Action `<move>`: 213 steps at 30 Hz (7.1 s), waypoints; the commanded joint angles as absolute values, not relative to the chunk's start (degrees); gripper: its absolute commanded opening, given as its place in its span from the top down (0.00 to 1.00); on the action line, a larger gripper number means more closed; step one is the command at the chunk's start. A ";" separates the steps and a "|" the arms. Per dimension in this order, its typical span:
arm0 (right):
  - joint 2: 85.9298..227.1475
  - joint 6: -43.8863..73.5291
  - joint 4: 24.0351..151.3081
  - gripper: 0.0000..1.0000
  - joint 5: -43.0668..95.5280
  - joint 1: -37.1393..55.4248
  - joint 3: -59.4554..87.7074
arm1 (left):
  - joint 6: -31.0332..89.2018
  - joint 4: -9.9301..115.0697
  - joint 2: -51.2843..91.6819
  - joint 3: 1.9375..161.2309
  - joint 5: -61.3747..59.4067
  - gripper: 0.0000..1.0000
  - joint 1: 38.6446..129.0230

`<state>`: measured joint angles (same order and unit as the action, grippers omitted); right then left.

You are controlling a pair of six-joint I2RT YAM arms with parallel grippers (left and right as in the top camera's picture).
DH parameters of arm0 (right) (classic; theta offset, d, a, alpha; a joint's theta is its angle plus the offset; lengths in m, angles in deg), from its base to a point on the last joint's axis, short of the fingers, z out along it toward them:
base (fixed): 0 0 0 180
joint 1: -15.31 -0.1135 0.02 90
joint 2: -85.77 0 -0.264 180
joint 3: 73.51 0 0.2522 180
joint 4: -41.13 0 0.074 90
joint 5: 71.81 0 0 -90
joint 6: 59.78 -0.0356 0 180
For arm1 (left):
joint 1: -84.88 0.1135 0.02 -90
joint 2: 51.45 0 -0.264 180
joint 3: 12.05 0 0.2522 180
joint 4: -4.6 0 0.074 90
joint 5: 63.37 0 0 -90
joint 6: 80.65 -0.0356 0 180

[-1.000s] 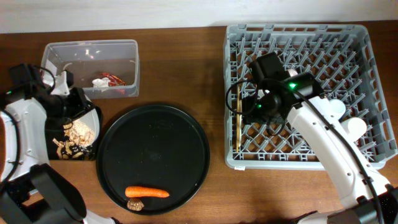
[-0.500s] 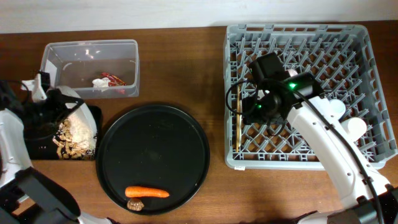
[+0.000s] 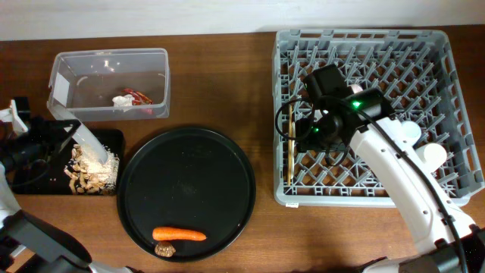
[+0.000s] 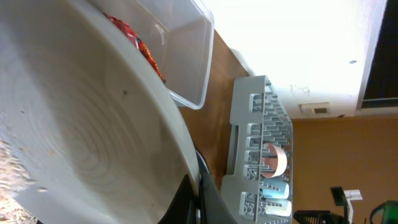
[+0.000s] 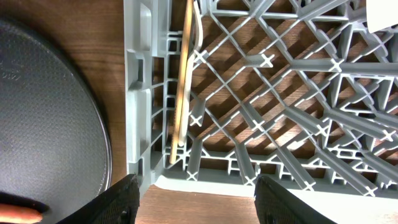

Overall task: Sort waste into correct bins and load items into the dishwasher rack
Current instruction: 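Tilt the grey plate with the left gripper to dump scraps onto tray, then carry the empty grey plate with the left gripper back to the round tray, then grasp the grey plate rim with the right gripper, then lift the grey plate with the right gripper and carry it to the rack, then lower the grey plate upright into the rack slots and release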

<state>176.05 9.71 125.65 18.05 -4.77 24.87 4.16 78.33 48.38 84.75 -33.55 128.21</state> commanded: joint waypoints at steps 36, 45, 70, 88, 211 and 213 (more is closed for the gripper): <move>176.13 10.03 127.75 0.37 16.43 -4.88 24.78 | -3.84 87.40 36.21 85.52 -13.88 1.00 92.63; 176.13 10.06 128.01 0.37 16.41 -4.88 24.78 | 8.62 85.02 46.53 84.99 14.51 1.00 65.46; 176.11 18.30 124.23 0.27 29.41 -9.56 33.81 | 14.39 89.32 35.64 86.35 20.44 0.30 79.17; 202.78 6.06 112.88 0.34 24.36 -26.39 33.46 | 15.81 90.37 32.32 85.91 18.71 0.25 90.58; 189.60 -7.52 140.51 0.04 -8.10 -9.56 53.46 | 15.78 90.48 32.32 85.85 18.47 0.18 90.53; 188.11 -4.11 140.49 0.00 2.55 -3.92 53.46 | 15.81 90.46 32.32 85.30 18.47 0.19 89.92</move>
